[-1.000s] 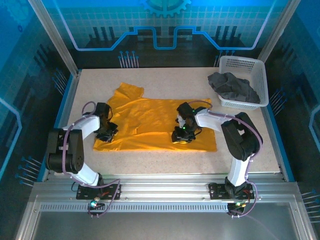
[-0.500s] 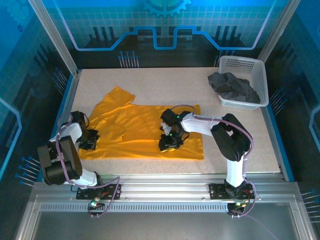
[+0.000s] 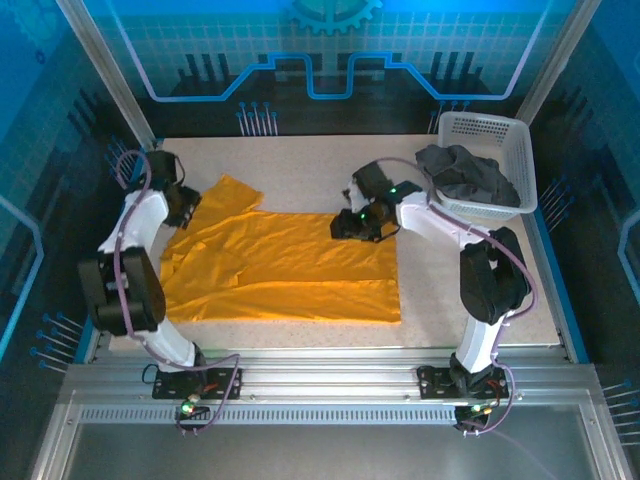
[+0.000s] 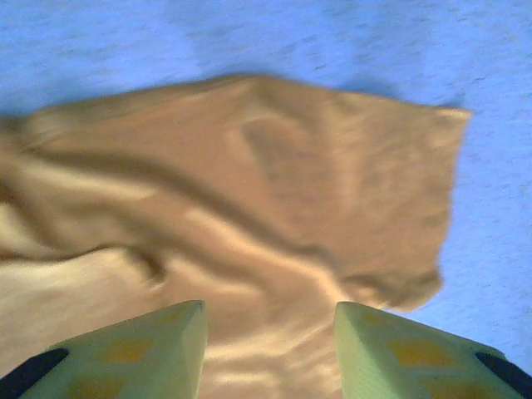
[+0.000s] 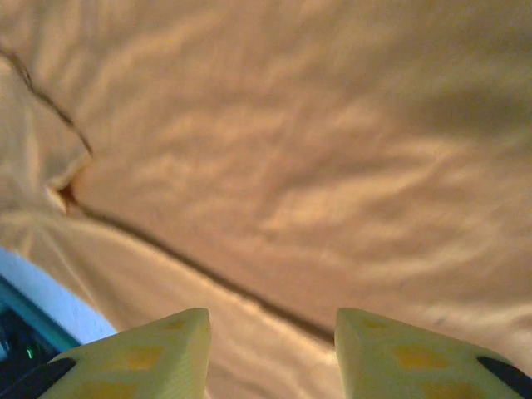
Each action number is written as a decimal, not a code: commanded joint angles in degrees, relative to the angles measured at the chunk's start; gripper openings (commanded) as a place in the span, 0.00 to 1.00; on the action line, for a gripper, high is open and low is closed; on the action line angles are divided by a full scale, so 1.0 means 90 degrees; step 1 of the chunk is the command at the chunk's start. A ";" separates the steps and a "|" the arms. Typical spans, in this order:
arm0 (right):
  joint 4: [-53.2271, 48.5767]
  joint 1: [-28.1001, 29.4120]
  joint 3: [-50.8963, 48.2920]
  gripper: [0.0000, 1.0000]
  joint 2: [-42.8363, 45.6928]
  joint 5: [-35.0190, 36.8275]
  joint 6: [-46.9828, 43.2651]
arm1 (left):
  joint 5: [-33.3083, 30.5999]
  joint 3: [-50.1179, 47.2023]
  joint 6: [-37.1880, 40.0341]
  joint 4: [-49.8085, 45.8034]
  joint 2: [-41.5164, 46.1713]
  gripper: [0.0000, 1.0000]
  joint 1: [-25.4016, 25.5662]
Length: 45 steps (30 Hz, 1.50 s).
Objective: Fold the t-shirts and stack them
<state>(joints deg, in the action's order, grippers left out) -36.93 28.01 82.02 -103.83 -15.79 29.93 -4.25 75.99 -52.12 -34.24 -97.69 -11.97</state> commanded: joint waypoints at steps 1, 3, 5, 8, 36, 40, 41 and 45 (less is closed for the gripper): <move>-0.0050 -0.0269 0.0619 0.45 -0.0324 0.0056 -0.0079 | -0.0078 0.0921 0.0283 0.0459 -0.1122 0.46 0.0079; -0.0075 -0.0351 0.0900 0.45 -0.0440 0.0089 -0.0027 | -0.0051 0.1627 0.0420 0.0618 -0.1762 0.45 0.0079; -0.0088 -0.0368 0.1080 0.45 -0.0502 0.0101 0.0050 | -0.0048 0.2177 0.0521 0.0893 -0.2322 0.45 0.0080; -0.0069 -0.0376 0.1084 0.45 -0.0482 0.0199 0.0191 | 0.0110 0.2881 0.0668 0.1548 -0.3087 0.44 0.0113; 0.0460 -0.0480 0.0298 0.45 -0.0054 0.0339 0.0694 | -0.0392 0.7960 0.1496 -0.2917 -0.6529 0.50 0.0783; 0.0464 -0.0514 0.0114 0.45 0.0086 0.0340 0.0668 | -0.0151 0.7973 0.1473 -0.3072 -0.6677 0.50 0.0850; 0.0475 -0.0539 0.0055 0.45 0.0134 0.0334 0.0668 | -0.0109 0.7982 0.1467 -0.3160 -0.6702 0.50 0.0860; 0.0534 -0.0602 -0.0162 0.45 0.0282 0.0319 0.0668 | -0.0027 0.7946 0.1471 -0.3530 -0.6791 0.41 0.0934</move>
<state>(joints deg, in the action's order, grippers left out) -32.47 23.81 81.80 -103.96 -12.38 36.21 -7.68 147.63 -38.92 -57.91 -155.00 -4.71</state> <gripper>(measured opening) 0.450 0.437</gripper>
